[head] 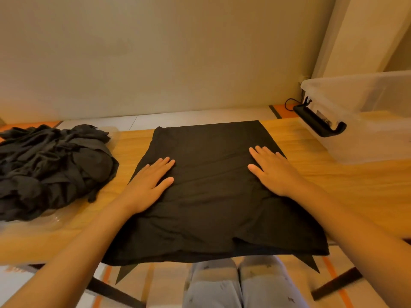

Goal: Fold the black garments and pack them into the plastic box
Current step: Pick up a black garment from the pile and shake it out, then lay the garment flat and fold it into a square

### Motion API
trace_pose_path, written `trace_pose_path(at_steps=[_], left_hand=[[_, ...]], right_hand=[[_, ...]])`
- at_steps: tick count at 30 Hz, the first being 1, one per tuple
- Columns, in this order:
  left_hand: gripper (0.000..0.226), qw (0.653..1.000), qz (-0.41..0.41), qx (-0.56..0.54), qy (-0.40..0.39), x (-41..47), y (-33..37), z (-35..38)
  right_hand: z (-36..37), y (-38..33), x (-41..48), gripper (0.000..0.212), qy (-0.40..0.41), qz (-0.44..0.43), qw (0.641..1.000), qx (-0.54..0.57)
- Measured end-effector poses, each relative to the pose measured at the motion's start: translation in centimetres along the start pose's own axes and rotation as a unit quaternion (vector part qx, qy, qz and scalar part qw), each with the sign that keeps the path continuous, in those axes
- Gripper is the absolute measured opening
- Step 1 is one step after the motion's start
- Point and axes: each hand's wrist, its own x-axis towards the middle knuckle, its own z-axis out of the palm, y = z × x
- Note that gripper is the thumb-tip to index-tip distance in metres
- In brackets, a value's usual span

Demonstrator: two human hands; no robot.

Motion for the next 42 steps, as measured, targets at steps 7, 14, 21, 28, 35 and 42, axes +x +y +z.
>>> trace_pose_path(at_steps=[7, 14, 21, 28, 35, 42], left_hand=[[0.079, 0.999, -0.01, 0.027, -0.022, -5.2, 2.2, 0.6], [0.079, 1.0, -0.002, 0.02, 0.004, -4.9, -1.0, 0.5], [0.06, 0.991, -0.025, -0.115, 0.06, -7.2, 0.9, -0.5], [0.064, 0.979, 0.02, -0.14, 0.15, -15.0, 1.6, 0.6], [0.078, 0.984, 0.06, -0.02, 0.167, -16.9, 0.2, 2.7], [0.086, 0.978, 0.045, -0.014, 0.201, -18.7, -1.2, 2.8]], right_hand=[[0.5, -2.3, -6.1, 0.058, -0.026, -0.057, 0.998, 0.007], [1.0, 2.7, -5.2, 0.055, -0.01, -0.069, 0.997, -0.012], [0.1, 4.6, -6.8, 0.057, 0.024, -0.053, 0.998, 0.03], [1.5, 2.4, -14.2, 0.057, 0.089, -0.153, 0.979, 0.098], [5.2, 3.5, -15.5, 0.068, 0.16, -0.206, 0.964, -0.042], [5.0, 6.9, -17.1, 0.09, 0.194, -0.197, 0.961, -0.024]])
